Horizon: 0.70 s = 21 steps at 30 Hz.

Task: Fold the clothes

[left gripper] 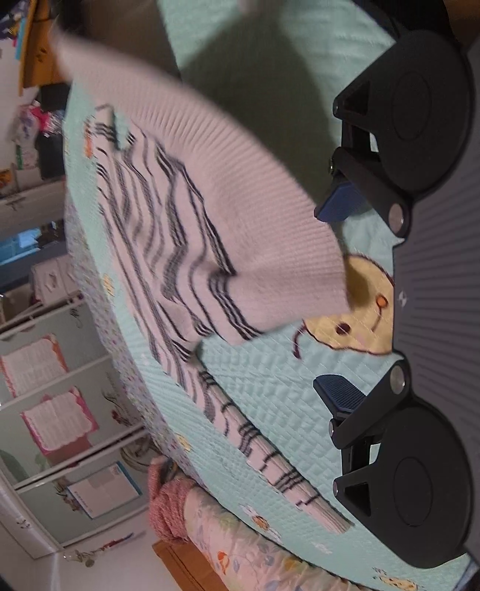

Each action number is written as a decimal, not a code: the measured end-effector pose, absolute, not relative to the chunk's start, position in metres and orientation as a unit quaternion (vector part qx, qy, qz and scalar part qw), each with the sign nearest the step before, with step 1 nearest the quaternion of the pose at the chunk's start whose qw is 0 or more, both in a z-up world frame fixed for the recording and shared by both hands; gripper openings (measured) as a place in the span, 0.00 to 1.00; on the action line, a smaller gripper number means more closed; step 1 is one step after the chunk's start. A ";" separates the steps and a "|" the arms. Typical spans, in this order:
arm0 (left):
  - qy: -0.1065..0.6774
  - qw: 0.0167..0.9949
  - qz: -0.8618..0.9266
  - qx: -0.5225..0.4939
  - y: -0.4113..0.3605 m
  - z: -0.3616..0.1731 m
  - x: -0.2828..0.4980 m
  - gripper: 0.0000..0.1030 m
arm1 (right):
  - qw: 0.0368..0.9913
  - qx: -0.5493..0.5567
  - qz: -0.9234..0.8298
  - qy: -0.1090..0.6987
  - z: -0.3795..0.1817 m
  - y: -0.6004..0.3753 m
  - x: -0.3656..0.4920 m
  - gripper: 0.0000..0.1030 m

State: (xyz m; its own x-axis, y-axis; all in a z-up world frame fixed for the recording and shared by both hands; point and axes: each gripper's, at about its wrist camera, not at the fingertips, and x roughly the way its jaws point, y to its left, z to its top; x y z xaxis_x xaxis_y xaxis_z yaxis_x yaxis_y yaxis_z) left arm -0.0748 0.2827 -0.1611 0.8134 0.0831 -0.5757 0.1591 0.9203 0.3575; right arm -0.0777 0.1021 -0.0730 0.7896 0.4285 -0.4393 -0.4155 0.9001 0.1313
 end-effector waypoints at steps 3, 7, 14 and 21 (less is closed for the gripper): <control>0.302 0.933 -0.023 0.193 0.277 -0.162 -0.072 0.90 | 0.928 0.123 0.240 0.258 -0.061 0.084 -0.057 0.05; 0.313 0.932 -0.031 0.180 0.269 -0.170 -0.062 0.90 | 0.915 0.192 0.241 0.260 -0.053 0.075 -0.041 0.05; 0.283 0.940 0.003 0.192 0.262 -0.171 -0.041 0.90 | 0.931 0.174 0.227 0.227 -0.034 0.078 -0.034 0.03; 0.300 0.949 0.069 0.062 0.314 -0.152 0.005 0.90 | 0.942 0.161 0.204 0.215 -0.027 0.077 -0.022 0.03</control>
